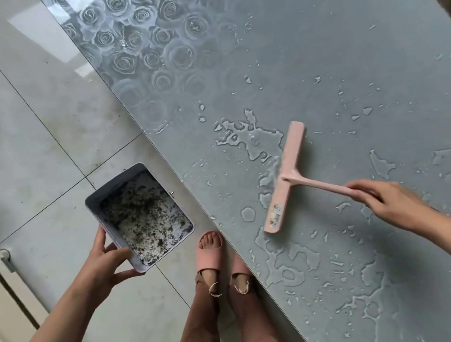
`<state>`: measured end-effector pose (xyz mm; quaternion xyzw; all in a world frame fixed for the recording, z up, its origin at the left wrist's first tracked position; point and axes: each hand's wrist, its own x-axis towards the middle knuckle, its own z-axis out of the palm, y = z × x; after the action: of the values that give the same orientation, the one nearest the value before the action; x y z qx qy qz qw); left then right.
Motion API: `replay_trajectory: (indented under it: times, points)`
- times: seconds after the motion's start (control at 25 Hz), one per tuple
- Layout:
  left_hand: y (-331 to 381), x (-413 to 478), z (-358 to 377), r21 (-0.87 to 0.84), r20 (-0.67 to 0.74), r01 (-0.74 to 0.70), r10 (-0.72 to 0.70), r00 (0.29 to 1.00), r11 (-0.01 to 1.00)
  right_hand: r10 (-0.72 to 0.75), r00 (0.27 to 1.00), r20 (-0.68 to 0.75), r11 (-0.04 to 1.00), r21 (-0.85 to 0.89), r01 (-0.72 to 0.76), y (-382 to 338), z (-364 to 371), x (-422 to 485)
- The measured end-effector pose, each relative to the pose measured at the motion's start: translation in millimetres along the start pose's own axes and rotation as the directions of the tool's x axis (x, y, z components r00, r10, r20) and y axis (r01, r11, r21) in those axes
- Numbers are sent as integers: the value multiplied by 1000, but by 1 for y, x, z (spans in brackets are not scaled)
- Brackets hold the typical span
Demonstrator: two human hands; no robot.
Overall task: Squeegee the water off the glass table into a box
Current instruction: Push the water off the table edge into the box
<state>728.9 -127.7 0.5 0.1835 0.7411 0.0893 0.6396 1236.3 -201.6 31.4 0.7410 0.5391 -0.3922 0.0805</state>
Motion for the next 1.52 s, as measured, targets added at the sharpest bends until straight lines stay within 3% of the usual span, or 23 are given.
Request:
replay_trajectory:
  times: [0.12, 0.36, 0.56, 0.72, 0.84, 1.0, 1.08, 1.32, 1.52]
  points:
    - [-1, 13, 0, 9, -6, 10, -10, 1000, 1000, -102, 995, -8, 995, 3, 102, -28, -11, 23]
    - [7, 43, 7, 23, -1, 0, 0, 1000, 1000, 25, 999, -44, 986, -161, -32, -6, -77, 31]
    - [17, 76, 28, -39, -38, -42, 41, 998, 998, -100, 995, -27, 962, -258, 89, -37, -83, 79]
    - [25, 98, 25, -19, -43, -82, 81, 996, 996, -96, 990, -101, 964, -259, 67, -46, -100, 99]
    - [25, 107, 16, -28, -22, -92, 92, 996, 995, -137, 989, -46, 959, -256, 121, -68, -98, 110]
    - [27, 107, 11, -40, 12, -94, 95, 995, 995, -286, 954, 89, 910, -286, 299, -119, -68, 126]
    - [29, 104, 6, -49, 27, -91, 93, 995, 995, -336, 938, 84, 882, -322, 345, -135, -65, 131]
    - [34, 99, -2, -50, 69, -112, 115, 991, 993, -257, 966, -21, 918, -318, 237, -118, -100, 119]
    - [39, 90, -4, -46, 79, -112, 116, 990, 993, -345, 936, 63, 872, -347, 345, -163, -58, 133]
